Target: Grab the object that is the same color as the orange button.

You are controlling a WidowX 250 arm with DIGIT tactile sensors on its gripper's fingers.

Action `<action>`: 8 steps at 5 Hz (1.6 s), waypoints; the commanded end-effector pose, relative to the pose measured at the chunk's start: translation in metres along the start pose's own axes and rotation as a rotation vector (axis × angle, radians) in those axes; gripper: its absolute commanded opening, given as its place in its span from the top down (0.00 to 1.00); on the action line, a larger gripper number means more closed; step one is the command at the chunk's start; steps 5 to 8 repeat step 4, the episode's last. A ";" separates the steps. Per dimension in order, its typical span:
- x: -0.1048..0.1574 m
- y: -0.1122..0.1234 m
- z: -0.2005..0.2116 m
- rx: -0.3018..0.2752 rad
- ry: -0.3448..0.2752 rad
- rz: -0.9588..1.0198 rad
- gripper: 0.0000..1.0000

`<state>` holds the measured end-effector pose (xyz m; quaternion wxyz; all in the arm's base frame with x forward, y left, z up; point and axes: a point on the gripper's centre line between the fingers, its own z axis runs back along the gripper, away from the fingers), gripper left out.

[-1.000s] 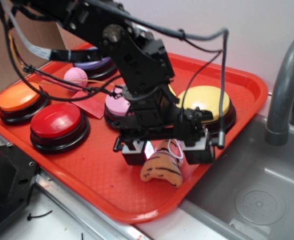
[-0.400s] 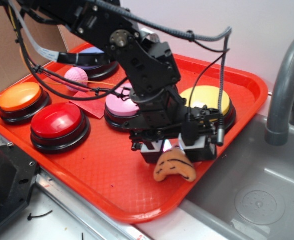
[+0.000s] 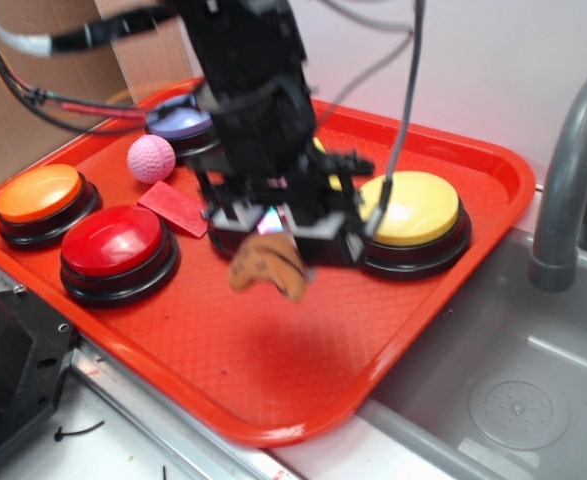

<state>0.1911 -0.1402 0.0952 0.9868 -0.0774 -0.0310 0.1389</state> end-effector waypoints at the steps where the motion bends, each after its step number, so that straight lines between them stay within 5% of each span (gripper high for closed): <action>1: -0.004 0.019 0.090 0.002 -0.031 -0.092 1.00; 2: -0.008 0.036 0.117 -0.006 -0.047 -0.063 1.00; 3: -0.007 0.047 0.119 -0.039 0.001 0.006 1.00; 4: 0.008 0.053 0.105 -0.007 0.031 0.059 1.00; 8: 0.008 0.053 0.105 -0.007 0.031 0.059 1.00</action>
